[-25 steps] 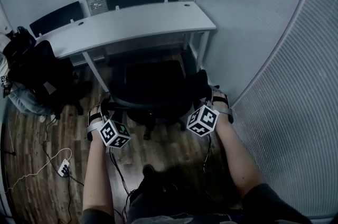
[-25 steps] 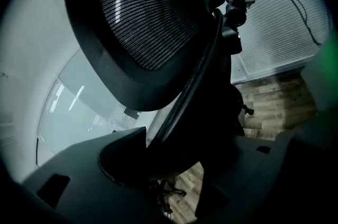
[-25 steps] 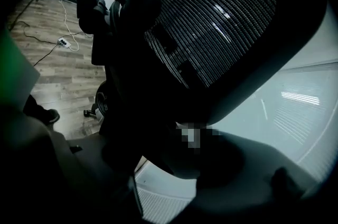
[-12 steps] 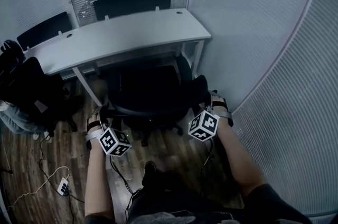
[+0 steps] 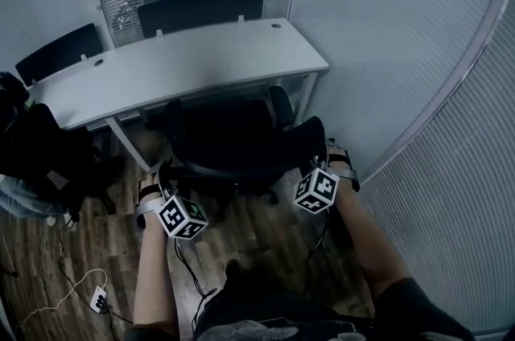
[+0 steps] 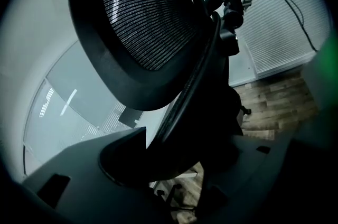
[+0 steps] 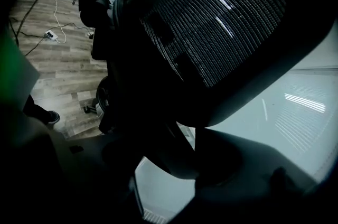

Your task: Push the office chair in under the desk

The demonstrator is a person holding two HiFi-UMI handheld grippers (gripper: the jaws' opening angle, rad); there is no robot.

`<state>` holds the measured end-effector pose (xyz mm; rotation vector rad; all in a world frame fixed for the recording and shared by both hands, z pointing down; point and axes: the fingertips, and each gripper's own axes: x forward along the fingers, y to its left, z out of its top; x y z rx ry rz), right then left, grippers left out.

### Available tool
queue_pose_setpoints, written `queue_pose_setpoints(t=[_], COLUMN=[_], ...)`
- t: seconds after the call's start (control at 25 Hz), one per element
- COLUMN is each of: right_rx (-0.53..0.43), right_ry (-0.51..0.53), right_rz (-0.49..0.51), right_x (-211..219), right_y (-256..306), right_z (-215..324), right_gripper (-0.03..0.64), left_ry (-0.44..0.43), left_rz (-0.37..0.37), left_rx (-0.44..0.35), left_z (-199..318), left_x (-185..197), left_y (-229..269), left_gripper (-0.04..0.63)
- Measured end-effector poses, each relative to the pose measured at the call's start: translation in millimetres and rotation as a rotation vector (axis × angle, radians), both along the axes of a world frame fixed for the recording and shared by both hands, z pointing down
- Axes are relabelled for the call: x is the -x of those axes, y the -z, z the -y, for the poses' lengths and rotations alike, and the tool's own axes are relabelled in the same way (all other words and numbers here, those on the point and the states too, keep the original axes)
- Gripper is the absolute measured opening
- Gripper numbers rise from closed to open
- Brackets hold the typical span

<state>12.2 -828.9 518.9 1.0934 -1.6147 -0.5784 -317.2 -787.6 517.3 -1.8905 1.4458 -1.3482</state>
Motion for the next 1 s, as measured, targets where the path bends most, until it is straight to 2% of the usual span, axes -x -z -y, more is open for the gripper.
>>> queue_pose_setpoints(t=[0.64, 1.0], right_rx=[-0.037, -0.033], right_ry=[-0.091, -0.063], right_rz=[-0.026, -0.061], right_x=[30.6, 36.1], right_y=[-10.6, -8.9], right_z=[128.9, 176.7], right_gripper=[0.296, 0.296], left_ry=[-0.033, -0.017], left_rz=[0.022, 0.029], left_rx=[-0.013, -0.015], left_z=[132.0, 175.8], left_x=[32.4, 37.5], left_y=[-9.4, -6.3], left_gripper=[0.278, 0.276])
